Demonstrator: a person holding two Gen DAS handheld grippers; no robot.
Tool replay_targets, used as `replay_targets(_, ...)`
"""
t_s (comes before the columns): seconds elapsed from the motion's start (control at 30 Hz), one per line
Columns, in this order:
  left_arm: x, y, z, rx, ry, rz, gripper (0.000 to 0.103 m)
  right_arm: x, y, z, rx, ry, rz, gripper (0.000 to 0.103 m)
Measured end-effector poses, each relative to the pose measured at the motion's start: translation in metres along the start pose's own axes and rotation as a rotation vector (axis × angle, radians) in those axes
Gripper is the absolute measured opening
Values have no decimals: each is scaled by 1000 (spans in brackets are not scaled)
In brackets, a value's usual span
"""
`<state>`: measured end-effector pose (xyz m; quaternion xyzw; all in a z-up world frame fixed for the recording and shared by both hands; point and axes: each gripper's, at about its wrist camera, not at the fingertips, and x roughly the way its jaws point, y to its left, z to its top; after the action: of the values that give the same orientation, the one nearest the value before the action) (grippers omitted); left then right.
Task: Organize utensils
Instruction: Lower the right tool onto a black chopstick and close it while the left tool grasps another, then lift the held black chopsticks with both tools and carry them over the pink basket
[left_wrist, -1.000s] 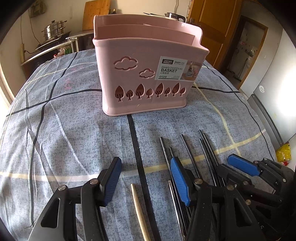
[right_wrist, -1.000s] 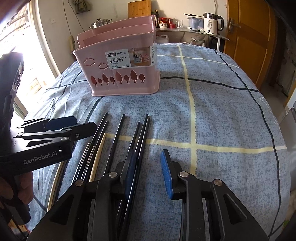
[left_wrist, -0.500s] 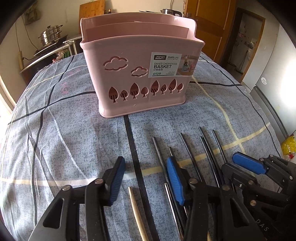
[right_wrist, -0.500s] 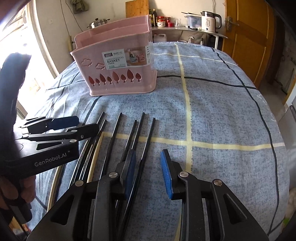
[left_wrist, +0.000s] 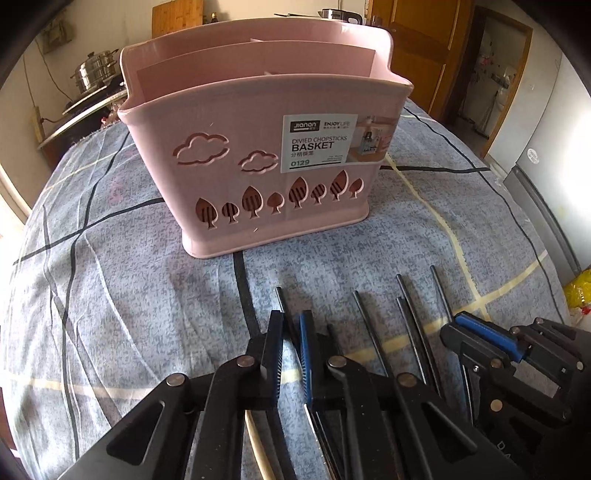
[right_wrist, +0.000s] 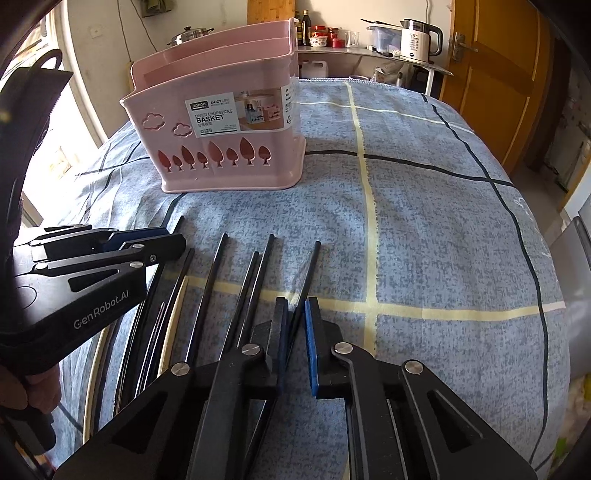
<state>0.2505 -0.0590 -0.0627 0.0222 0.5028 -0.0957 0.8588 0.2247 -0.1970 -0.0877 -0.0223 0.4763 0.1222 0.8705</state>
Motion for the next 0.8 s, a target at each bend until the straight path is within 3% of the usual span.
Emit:
replay_targets(0.33, -31, 13, 12, -60, -47, -127, 7, -17, -10, 7, 43, -29, 63, 5)
replay_targets(0.8, -145, 4, 35, 14, -252, -178, 4, -89, -8, 36, 29, -191, 123, 5)
